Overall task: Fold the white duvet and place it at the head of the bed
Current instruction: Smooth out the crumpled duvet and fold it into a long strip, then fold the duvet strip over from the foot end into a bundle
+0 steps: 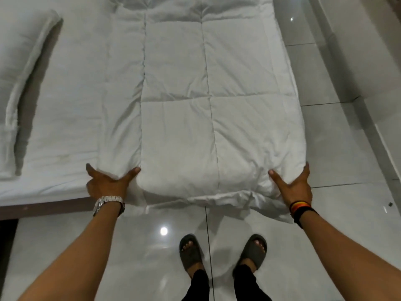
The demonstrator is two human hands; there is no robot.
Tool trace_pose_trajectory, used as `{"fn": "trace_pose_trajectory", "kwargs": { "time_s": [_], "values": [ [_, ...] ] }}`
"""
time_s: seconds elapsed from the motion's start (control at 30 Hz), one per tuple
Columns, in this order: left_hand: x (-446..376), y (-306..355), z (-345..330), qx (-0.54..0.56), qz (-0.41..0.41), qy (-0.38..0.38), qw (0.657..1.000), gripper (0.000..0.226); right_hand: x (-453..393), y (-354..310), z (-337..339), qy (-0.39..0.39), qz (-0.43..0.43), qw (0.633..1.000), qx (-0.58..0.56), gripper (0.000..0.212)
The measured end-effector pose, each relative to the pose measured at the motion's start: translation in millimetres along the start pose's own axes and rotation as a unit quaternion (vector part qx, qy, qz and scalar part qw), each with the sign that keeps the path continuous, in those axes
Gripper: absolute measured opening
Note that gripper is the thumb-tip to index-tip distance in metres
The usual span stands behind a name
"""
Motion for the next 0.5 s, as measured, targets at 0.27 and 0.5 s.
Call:
{"fn": "trace_pose_trajectory", "kwargs": {
  "time_s": [0.27, 0.5],
  "values": [
    [19.9, -52.8, 21.2, 0.058, -0.072, -0.036, 0.995, 0.119, 44.9, 28.1, 37.0, 0.014, -0.039, 0.998, 0.055, 0.12],
    [66.7, -168.8, 19.3, 0.109, 0.063, -0.142, 0.982, 0.131, 73.8, 87.3, 40.2, -0.044, -0.084, 0.995, 0.001, 0.129]
  ]
}}
Point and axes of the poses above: each hand's wrist, its own x-axis away from the middle knuckle, its own z-axis out of the back of the hand, y = z × x, the point moved 2 cm from there along -x, towards the middle knuckle
